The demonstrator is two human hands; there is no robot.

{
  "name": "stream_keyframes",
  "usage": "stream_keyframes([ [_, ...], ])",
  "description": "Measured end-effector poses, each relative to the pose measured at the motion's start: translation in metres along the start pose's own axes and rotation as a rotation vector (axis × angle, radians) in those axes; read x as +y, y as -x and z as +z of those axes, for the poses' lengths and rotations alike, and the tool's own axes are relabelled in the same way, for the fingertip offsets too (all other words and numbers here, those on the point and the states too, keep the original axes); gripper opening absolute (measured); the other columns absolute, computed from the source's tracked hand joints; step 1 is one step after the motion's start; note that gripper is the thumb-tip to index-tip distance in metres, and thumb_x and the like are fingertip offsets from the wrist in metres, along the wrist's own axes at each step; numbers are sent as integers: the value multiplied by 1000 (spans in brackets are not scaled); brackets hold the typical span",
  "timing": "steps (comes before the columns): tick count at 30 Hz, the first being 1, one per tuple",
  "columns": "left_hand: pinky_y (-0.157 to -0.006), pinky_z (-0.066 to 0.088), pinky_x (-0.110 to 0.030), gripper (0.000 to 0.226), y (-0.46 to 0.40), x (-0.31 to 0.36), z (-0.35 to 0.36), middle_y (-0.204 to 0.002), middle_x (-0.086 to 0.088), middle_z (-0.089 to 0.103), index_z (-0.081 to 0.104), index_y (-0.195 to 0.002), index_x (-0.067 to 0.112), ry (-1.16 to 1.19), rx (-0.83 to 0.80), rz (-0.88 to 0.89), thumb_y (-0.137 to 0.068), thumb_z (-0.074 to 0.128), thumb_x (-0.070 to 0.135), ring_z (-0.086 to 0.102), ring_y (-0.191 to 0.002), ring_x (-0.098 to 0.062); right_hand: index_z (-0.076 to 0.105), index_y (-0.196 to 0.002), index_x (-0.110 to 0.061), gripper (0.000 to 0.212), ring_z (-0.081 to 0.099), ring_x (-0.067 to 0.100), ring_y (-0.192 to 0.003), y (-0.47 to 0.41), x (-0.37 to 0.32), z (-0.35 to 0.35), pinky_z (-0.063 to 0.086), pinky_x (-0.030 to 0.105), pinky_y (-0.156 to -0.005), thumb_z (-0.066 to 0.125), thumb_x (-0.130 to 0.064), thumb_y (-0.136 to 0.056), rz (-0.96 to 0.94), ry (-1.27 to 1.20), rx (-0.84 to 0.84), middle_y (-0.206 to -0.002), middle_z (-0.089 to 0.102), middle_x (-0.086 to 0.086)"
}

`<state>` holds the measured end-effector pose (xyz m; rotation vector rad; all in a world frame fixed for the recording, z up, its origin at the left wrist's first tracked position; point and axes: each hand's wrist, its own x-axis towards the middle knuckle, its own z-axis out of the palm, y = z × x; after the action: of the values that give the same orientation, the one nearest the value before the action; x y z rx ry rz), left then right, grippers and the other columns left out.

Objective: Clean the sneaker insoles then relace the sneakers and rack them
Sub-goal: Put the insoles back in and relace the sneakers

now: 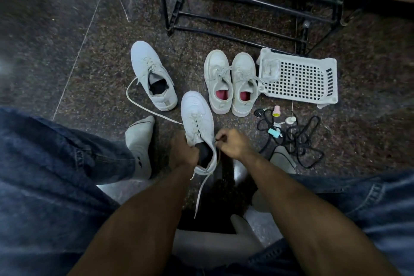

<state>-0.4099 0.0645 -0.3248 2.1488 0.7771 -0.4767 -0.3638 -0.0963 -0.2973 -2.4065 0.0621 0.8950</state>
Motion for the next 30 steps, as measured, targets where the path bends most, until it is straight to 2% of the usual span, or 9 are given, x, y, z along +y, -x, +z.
stream_keyframes([
  [3,-86,52,-38,47,-17,1,-3,-108,-10,67,66,-105,14,-155,-142,117,-64,45,25,63,-104,-29,62,-119,-24,36,62,25,-105,-5,-8,4,51,41,-91,66,-34,-85,-16,-29,-40,-117,66,2],
  [6,-86,51,-37,24,-5,26,-25,-107,-13,68,71,-99,10,-327,-161,160,-82,55,16,62,-104,-33,65,-113,-21,26,62,27,-99,-9,-19,16,51,36,-88,65,-28,-88,-9,46,-76,-109,66,3],
  [8,-86,52,-40,19,-6,28,-30,-107,-12,68,72,-96,12,-386,-145,167,-88,58,21,63,-103,-33,68,-101,-21,14,65,28,-95,-9,-23,24,52,35,-83,64,-25,-88,5,116,5,-102,69,5],
  [12,-84,52,-40,20,-12,31,-35,-107,-12,66,70,-93,11,-446,-223,207,-84,56,23,62,-102,-32,67,-83,-21,5,66,30,-90,-8,-21,22,52,34,-76,62,-19,-85,-10,178,49,-95,70,6],
  [18,-94,50,-39,37,-27,34,-61,-123,-14,63,65,-115,8,-439,-222,-5,-89,60,33,60,-112,-32,68,-86,-21,10,65,22,-83,-9,3,-26,52,31,-75,58,-19,-88,44,356,67,-91,70,1],
  [22,-78,41,-27,33,-27,40,-64,-125,-17,61,61,-122,-1,-349,-229,-68,-94,57,15,58,-116,-31,68,-87,-21,10,64,23,-87,-7,5,-42,50,33,-78,60,-16,-85,52,476,79,-92,68,0],
  [24,-73,43,-26,15,-28,44,-68,-108,-13,65,67,-99,6,-258,-211,-65,-93,56,15,64,-92,-24,67,-85,-21,7,64,23,-86,-6,1,-43,50,34,-78,61,-18,-85,64,476,31,-90,67,0],
  [26,-57,45,-20,20,-32,49,-75,-80,-4,59,54,-71,16,-79,-212,-81,-91,60,16,52,-61,-12,68,-82,-18,5,63,22,-84,-9,0,-47,49,31,-73,64,-20,-86,79,394,-89,-87,68,2],
  [30,-39,43,-22,21,-39,69,-94,-53,-4,48,56,-67,6,284,-241,-125,-86,62,10,45,-38,-11,75,-84,-6,13,60,15,-84,-8,-7,-70,46,27,-73,68,-16,-83,39,138,-378,-95,73,5],
])
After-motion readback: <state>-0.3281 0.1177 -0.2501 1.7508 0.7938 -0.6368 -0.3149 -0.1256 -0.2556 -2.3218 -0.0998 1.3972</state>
